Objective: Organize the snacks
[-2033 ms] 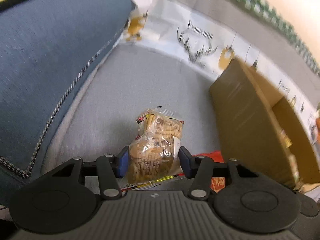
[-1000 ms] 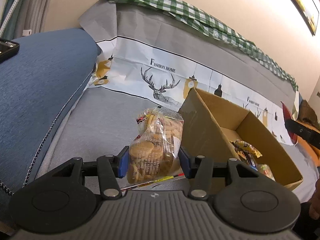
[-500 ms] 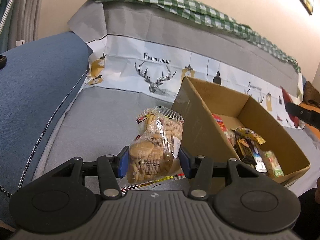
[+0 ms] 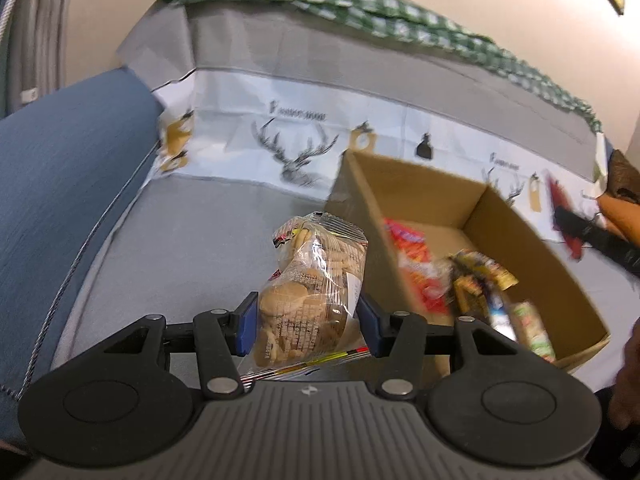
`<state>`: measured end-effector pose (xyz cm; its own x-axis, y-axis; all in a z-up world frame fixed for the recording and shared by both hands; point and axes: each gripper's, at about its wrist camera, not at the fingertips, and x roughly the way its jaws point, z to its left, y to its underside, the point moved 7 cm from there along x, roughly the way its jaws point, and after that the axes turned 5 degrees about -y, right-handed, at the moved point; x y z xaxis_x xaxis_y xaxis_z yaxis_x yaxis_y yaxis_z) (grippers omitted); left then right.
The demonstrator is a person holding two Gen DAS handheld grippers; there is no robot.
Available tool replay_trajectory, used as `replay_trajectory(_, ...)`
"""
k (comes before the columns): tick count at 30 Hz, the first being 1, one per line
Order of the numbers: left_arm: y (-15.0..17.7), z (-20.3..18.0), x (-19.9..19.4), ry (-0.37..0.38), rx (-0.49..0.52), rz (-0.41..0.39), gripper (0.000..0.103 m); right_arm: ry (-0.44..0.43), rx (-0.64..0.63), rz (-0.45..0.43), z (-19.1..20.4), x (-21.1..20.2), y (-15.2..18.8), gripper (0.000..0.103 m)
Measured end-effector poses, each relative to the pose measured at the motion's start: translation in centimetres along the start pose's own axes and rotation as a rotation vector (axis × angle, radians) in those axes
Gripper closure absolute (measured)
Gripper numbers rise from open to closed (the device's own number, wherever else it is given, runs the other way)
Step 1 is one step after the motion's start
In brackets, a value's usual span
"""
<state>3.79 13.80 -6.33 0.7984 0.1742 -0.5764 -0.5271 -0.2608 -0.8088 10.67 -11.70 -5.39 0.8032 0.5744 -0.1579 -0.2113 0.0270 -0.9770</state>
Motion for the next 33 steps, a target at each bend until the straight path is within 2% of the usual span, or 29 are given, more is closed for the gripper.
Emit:
replay_trajectory(8, -6.8, -7.1, -0.7, 0.1, 0.044, -0.116, 0.046, 0.012, 0.023, -0.006, -0.2, 0.2, 0.1, 0.058)
replay_trajectory(10, -8.8, -9.1, -1.0, 0.129, 0.043, -0.153, 0.044, 0.034, 0.035, 0.003, -0.5, 0.5, 0.2, 0.055)
replay_trajectory(11, -9.5, -9.8, -1.2, 0.137, 0.042, -0.172, 0.036, 0.053, 0.039, 0.012, -0.6, 0.7, 0.3, 0.048)
replay_trajectory(13, -10.9, -11.2, -2.0, 0.167, 0.04, -0.217, 0.026, 0.093, 0.046, 0.01, -0.8, 0.8, 0.3, 0.021)
replay_trajectory(14, -11.4, -11.7, -2.4, 0.181, 0.039, -0.233, 0.026, 0.099, 0.048, -0.001, -0.9, 0.6, 0.1, 0.013)
replay_trajectory(15, -11.5, -12.1, -2.7, 0.19, 0.039, -0.242, 0.026, 0.094, 0.053, -0.006, -0.9, 0.5, 0.1, 0.013)
replay_trajectory(20, -9.5, -11.8, -3.7, 0.204, 0.017, -0.232, 0.018, 0.114, 0.044, 0.006, -1.0, 0.4, 0.2, 0.001)
replay_trajectory(25, -5.7, -10.1, -4.3, 0.136, -0.03, -0.2, 0.017, 0.151, 0.039, 0.031, -1.3, 0.0, 0.3, 0.001)
replay_trajectory(31, -2.6, -8.7, -5.2, 0.063, -0.025, -0.188, 0.017, 0.204, 0.048, 0.059, -1.8, -1.5, 0.0, 0.001)
replay_trajectory(33, -1.8, -8.4, -5.2, 0.058, -0.027, -0.161, 0.017, 0.214, 0.026, 0.027, -1.7, -2.8, -0.5, 0.001)
